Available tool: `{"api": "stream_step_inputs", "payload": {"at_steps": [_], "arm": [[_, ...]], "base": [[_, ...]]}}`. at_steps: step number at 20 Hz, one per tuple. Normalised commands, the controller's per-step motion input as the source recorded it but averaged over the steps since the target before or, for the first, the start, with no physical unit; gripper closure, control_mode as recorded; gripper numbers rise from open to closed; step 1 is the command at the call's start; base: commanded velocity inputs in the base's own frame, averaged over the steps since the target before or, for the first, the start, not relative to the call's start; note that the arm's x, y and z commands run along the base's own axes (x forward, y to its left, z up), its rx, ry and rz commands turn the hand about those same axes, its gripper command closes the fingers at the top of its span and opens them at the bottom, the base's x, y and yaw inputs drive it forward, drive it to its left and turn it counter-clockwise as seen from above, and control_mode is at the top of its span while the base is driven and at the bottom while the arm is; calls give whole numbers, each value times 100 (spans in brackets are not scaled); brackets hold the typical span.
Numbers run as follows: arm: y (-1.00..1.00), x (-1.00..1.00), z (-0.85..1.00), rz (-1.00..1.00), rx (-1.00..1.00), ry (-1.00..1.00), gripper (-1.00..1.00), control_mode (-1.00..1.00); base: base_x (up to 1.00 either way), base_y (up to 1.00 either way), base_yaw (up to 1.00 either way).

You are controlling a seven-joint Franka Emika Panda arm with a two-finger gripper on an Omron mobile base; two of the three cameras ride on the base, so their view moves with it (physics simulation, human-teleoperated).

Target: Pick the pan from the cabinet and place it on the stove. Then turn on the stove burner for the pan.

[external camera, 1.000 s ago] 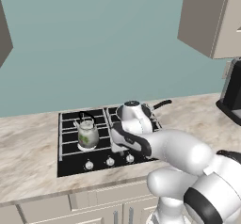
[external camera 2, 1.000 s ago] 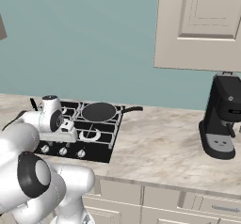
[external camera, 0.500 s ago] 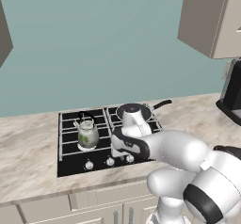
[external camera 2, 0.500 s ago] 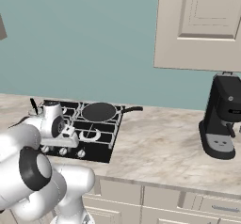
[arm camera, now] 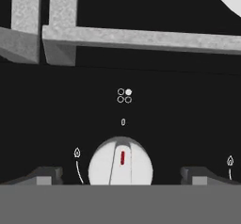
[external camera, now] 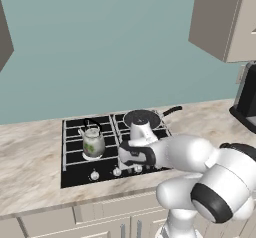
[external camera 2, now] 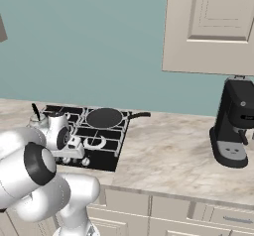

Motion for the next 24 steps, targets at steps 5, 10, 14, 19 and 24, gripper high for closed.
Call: {"api": "stream_step_inputs", "payload": {"at_steps": [5, 10, 14, 19, 24], "arm": [[1, 6, -17, 0, 0, 0, -100, -100], [1, 0, -16, 0, 0, 0, -100, -100], [0, -11, -23, 0, 0, 1, -100, -100], [0, -20, -17, 0, 0, 0, -100, -100], [0, -28, -14, 0, 0, 0, -100, -100]], "base": [[0, 0, 0], [0, 0, 0], [0, 0, 0], [0, 0, 0], [0, 0, 0]]}}
